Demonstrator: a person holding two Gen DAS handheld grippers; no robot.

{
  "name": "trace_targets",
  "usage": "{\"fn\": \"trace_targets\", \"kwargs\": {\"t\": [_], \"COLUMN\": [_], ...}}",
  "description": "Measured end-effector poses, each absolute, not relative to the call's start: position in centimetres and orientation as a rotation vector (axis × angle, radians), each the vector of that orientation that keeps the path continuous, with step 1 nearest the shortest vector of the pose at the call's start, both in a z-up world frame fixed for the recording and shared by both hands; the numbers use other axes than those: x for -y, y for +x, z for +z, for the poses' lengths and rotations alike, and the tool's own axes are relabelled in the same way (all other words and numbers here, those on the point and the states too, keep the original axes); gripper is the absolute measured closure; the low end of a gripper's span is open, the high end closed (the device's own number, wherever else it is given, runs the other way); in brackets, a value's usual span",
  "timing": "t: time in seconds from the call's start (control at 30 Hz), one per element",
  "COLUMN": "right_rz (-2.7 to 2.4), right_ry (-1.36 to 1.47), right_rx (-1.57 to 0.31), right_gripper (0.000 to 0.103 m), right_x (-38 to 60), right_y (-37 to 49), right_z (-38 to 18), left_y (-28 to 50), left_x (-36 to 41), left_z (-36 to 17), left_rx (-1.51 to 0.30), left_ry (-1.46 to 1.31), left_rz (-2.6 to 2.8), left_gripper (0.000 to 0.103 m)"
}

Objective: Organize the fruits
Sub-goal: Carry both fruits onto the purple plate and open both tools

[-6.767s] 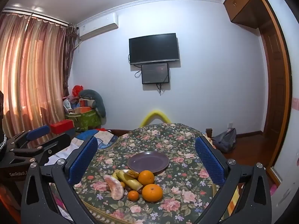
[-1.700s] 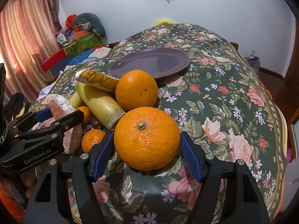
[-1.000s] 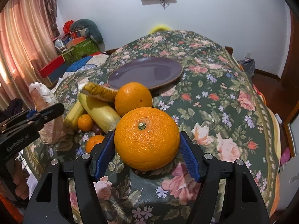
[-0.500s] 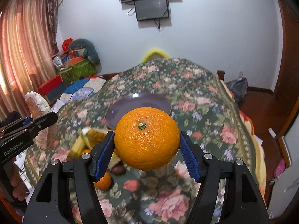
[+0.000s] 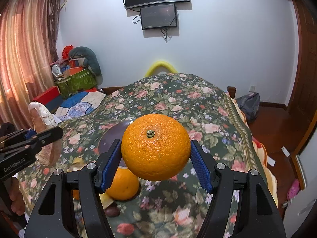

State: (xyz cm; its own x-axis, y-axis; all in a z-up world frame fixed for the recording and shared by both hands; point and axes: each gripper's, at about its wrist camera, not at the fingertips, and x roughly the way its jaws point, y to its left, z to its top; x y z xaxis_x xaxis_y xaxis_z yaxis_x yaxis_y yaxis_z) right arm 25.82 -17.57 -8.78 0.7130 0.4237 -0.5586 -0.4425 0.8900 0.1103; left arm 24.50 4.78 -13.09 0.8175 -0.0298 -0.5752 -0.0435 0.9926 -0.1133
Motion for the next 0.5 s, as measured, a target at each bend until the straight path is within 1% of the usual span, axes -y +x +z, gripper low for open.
{"fn": "trace_targets", "kwargs": {"t": [0.5], "right_rz": [0.496], "right_ry": [-0.082], "right_rx": [-0.670], "right_gripper": [0.038], "right_x": [15.0], "right_y": [30.3], "right_z": [-11.5], "left_y": [31.0], "left_x": [-6.2], "left_z": [-15.0], "left_rx": [-0.710], "left_ry": [-0.117], "left_rz": [0.003], "left_gripper": [0.069]}}
